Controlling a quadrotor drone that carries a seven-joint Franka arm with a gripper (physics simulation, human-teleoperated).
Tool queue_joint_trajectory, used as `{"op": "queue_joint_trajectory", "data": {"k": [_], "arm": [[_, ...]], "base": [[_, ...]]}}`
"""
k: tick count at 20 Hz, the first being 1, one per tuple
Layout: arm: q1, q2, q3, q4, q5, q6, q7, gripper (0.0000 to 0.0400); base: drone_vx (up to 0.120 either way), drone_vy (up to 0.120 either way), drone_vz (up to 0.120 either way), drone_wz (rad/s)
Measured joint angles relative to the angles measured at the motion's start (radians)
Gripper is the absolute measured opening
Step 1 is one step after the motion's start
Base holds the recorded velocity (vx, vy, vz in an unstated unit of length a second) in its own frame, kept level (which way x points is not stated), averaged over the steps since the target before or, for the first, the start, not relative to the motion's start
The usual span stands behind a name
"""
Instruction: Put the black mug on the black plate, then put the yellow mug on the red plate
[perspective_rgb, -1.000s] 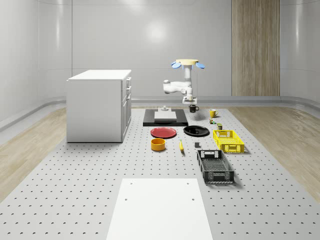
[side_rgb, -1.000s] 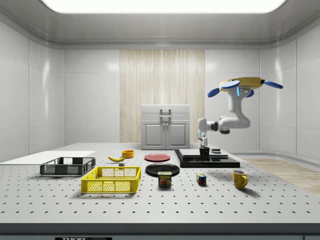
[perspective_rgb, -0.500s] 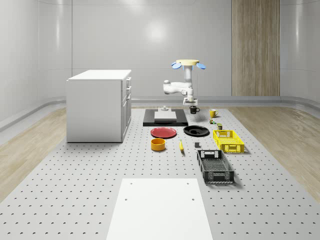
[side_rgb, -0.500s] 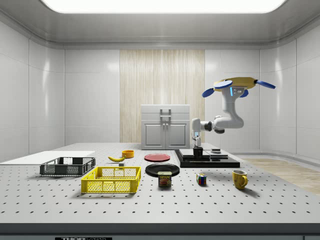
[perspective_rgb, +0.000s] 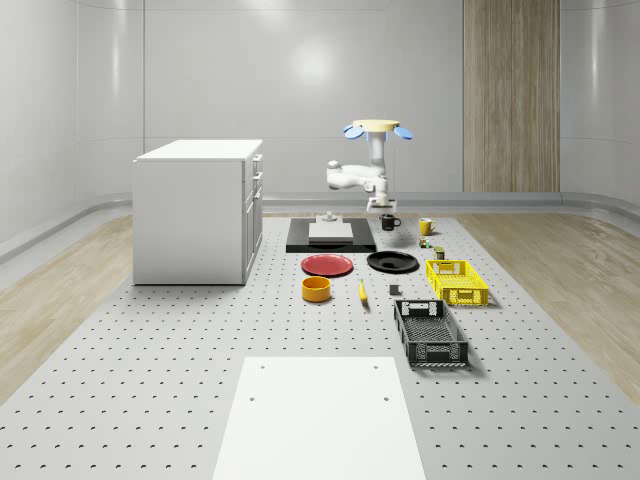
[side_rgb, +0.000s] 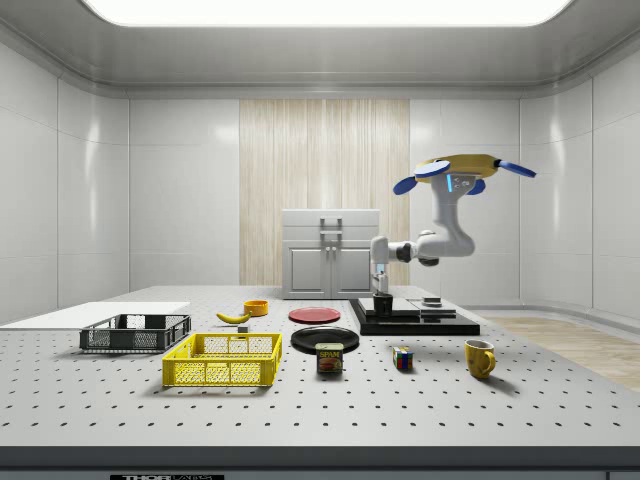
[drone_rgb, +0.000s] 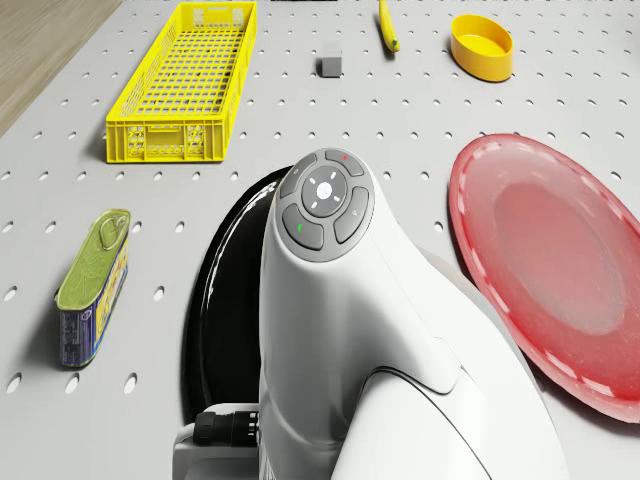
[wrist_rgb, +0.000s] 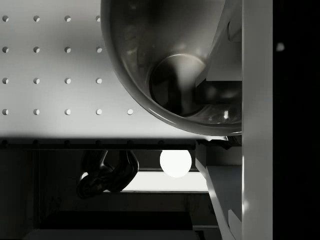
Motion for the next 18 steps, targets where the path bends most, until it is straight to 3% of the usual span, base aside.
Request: {"op": "queue_joint_trajectory", "data": {"k": [18], "arm": [[-0.003, -0.024, 0.003, 0.001, 0.009, 0.022, 0.002, 0.01]], "base": [[0.12, 0.0, 0.0, 0.0]]}}
